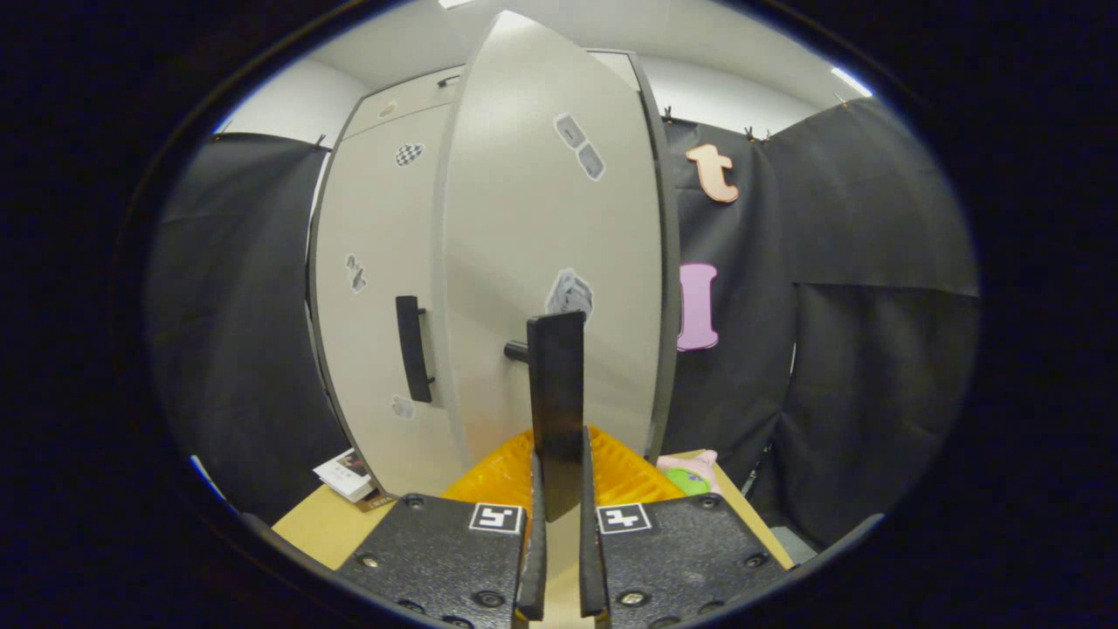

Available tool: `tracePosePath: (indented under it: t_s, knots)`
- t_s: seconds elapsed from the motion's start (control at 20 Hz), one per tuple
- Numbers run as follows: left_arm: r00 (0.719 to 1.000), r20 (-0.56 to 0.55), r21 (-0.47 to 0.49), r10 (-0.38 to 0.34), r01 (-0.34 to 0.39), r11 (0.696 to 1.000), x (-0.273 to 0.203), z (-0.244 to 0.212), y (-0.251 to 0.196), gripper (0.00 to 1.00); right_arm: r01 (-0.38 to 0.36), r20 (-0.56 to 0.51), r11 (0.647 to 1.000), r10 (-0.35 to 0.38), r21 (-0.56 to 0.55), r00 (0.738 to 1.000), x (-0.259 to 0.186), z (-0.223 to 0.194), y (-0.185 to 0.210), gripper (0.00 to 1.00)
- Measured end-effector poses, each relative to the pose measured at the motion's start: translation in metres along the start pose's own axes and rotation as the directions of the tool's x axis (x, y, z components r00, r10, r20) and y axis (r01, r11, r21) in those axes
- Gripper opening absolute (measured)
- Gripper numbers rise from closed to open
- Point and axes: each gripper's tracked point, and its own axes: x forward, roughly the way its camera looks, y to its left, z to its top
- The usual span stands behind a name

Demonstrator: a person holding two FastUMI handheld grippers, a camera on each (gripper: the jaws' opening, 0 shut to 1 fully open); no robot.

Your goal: Open the right door of the double-door shoe cabinet with the right hand, and open the left door with the left hand.

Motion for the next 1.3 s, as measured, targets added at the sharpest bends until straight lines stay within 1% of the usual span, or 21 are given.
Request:
tracePosePath:
  t_s: [0.25,0.4,0.5,0.55,0.75,0.8,0.85,0.9,1.0,1.15,1.3]
  knots:
    - [0.999,0.011,-0.006,-0.042,0.042,0.999,0.009,0.005,-0.013,0.96,0.058,0.005,0.998,-0.058,-0.003,0.998,-0.013,0.001,-0.035,0.13]
    - [0.998,0.011,-0.003,-0.067,0.067,0.998,0.011,0.006,-0.023,0.96,0.058,0.006,0.998,-0.058,-0.029,0.998,-0.017,0.002,-0.053,0.08]
    - [0.996,0.012,-0.012,-0.087,0.087,0.996,0.012,0.006,-0.035,0.96,0.073,0.005,0.996,-0.072,-0.048,0.997,-0.02,0.001,-0.065,0.06]
    - [0.995,0.013,-0.016,-0.096,0.097,0.995,0.013,0.007,-0.041,0.96,0.085,0.004,0.995,-0.085,-0.052,0.996,-0.022,0.002,-0.073,0.05]
    - [0.992,0.021,-0.007,-0.128,0.128,0.992,0.017,0.01,-0.061,0.96,0.136,0.002,0.989,-0.136,-0.061,0.991,-0.027,0.004,-0.129,0.02]
    - [0.99,0.02,-0.012,-0.138,0.138,0.99,0.018,0.01,-0.067,0.96,0.108,-0.014,0.994,-0.108,-0.021,0.994,-0.026,0.003,-0.135,0.04]
    - [0.989,0.019,-0.018,-0.149,0.149,0.989,0.018,0.01,-0.072,0.96,0.086,-0.027,0.996,-0.085,0.02,0.996,-0.03,0.006,-0.132,0.04]
    - [0.987,0.018,-0.021,-0.157,0.157,0.987,0.019,0.01,-0.076,0.96,0.071,-0.024,0.997,-0.071,0.011,0.997,-0.03,0.005,-0.13,0.04]
    - [0.986,0.013,-0.021,-0.166,0.167,0.986,0.021,0.011,-0.084,0.96,0.074,-0.013,0.996,-0.074,-0.039,0.997,-0.025,0.004,-0.135,0.04]
    - [0.985,0.012,-0.02,-0.17,0.17,0.985,0.02,0.011,-0.091,0.96,0.057,-0.015,0.998,-0.057,-0.009,0.998,-0.029,0.007,-0.133,0.04]
    - [0.987,0.009,-0.011,-0.159,0.159,0.987,0.022,0.011,-0.088,0.96,0.068,-0.004,0.998,-0.068,-0.018,0.998,-0.035,0.01,-0.134,0.04]
